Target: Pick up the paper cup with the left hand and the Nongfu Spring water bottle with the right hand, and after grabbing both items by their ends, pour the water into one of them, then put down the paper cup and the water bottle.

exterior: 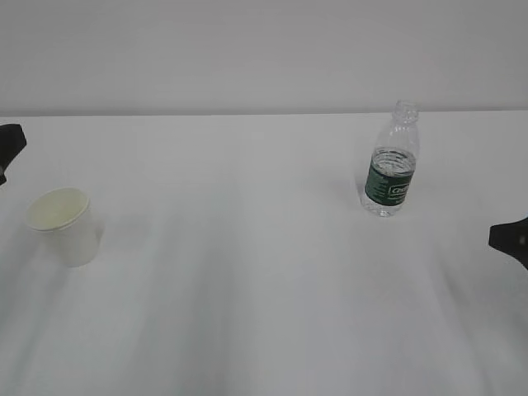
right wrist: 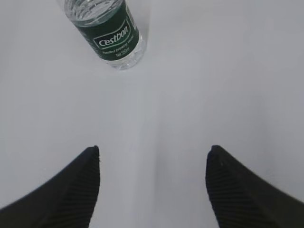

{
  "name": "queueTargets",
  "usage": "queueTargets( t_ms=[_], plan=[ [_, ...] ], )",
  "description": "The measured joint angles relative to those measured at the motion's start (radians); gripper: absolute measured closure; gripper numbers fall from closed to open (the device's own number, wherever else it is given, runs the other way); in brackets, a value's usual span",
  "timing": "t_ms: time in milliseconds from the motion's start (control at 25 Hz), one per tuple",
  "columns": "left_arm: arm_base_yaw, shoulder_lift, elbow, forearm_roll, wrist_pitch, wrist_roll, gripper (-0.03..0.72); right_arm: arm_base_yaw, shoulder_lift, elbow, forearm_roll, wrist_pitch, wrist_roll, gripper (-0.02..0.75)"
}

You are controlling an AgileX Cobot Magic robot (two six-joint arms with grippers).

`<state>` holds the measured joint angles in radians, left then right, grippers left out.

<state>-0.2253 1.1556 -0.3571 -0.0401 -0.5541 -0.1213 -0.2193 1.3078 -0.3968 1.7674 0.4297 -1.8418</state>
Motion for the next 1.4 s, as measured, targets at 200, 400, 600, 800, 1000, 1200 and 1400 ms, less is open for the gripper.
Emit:
queueTargets(
  t_ms=[200,400,600,800,1000,1200,1400],
  plan=[
    [0.0,0.002,0.0,0.0,0.0,0.0,0.246,0.0,0.0,0.002,0.0,0.03,0.0,0.217],
    [0.0,0.002,0.0,0.0,0.0,0.0,0.246,0.0,0.0,-0.007,0.0,0.038,-0.002,0.217],
    [0.0,0.002,0.0,0.0,0.0,0.0,0.246,0.0,0.0,-0.043,0.0,0.04,-0.002,0.217],
    [0.0,0.002,0.0,0.0,0.0,0.0,0.246,0.0,0.0,-0.104,0.0,0.035,0.003,0.217],
    [0.0,0.002,0.0,0.0,0.0,0.0,0.246,0.0,0.0,-0.125,0.0,0.018,0.022,0.217],
    [0.0,0.002,0.0,0.0,0.0,0.0,0.246,0.0,0.0,-0.125,0.0,0.015,0.022,0.217],
    [0.0,0.002,0.0,0.0,0.0,0.0,0.246,0.0,0.0,-0.125,0.0,0.015,0.024,0.218]
  ],
)
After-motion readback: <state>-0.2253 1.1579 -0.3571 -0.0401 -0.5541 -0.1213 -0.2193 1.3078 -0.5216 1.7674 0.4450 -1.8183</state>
